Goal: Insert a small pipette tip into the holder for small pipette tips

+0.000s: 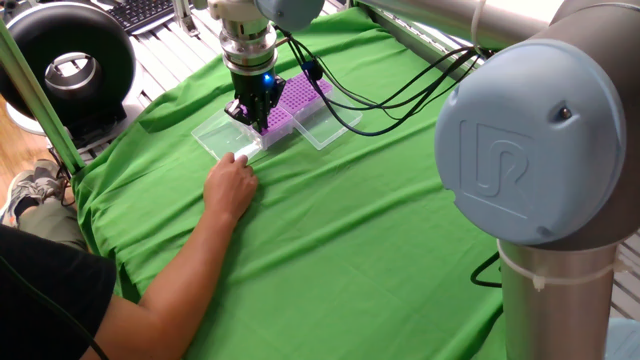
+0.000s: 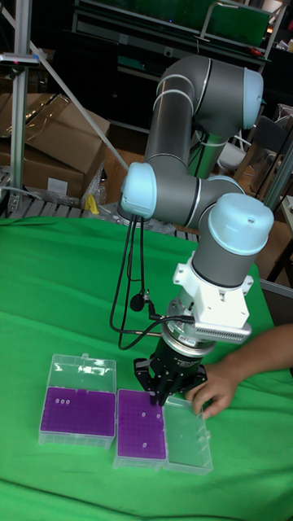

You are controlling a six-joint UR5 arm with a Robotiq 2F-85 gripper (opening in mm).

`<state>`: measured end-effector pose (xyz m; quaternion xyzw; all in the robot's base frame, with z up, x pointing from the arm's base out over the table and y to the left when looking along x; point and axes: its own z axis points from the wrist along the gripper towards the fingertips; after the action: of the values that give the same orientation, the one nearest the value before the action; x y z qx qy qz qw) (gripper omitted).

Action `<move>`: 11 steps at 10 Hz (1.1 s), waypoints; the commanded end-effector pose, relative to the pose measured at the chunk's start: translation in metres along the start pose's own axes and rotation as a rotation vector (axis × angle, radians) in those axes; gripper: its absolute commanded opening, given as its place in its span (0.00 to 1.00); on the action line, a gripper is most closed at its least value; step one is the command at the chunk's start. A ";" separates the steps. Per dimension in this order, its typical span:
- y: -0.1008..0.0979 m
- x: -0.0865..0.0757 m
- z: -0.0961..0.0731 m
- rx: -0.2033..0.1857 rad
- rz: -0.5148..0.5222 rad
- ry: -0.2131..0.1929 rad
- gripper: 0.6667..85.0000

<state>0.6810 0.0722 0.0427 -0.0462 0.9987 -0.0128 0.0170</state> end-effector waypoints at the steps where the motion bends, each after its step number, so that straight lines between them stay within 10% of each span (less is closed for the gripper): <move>1: 0.001 -0.003 0.002 -0.013 0.007 -0.009 0.19; 11: -0.010 0.001 -0.018 0.039 0.035 0.025 0.00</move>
<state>0.6798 0.0632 0.0525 -0.0333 0.9989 -0.0324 0.0114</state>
